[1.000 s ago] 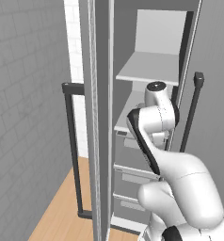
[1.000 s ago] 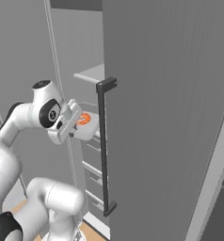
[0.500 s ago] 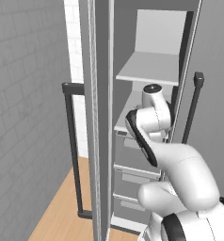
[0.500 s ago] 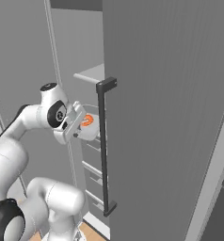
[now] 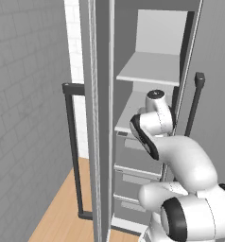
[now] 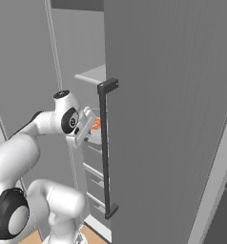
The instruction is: Take the meat container that has the shrimp and place it on the second highest rack of the freezer. Then take the vegetable container that has the mushroom and cucumber and place it on the highest rack of the freezer.
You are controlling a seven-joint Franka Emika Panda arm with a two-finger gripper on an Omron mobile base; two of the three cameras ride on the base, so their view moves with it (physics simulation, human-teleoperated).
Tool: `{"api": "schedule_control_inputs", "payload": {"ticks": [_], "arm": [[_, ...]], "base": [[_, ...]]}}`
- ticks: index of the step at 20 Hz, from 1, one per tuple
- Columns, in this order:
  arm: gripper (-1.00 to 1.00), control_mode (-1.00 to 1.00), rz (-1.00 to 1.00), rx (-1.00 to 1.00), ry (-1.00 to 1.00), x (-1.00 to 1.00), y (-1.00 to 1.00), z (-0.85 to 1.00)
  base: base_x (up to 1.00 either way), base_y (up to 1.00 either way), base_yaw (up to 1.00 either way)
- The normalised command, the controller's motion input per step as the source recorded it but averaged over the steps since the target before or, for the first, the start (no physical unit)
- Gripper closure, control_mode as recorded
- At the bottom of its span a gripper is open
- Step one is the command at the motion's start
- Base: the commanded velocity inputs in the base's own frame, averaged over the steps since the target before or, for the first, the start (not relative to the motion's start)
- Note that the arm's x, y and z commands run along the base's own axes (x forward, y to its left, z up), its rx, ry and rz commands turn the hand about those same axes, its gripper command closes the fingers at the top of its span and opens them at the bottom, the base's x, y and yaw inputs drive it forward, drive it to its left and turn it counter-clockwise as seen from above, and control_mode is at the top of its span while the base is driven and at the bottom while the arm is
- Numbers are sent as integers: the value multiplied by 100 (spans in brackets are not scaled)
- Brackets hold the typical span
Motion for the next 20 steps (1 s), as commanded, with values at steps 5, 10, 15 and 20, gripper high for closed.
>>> {"api": "schedule_control_inputs", "payload": {"ticks": [5,10,15,20], "arm": [[100,-100,0,0,0,35,-13,-20],[100,-100,0,0,0,45,-2,-12],[100,-100,0,0,0,52,-1,-13],[100,-100,0,0,0,49,-11,-21]], "base": [[0,0,0],[0,0,0],[0,0,0],[0,0,0]]}}
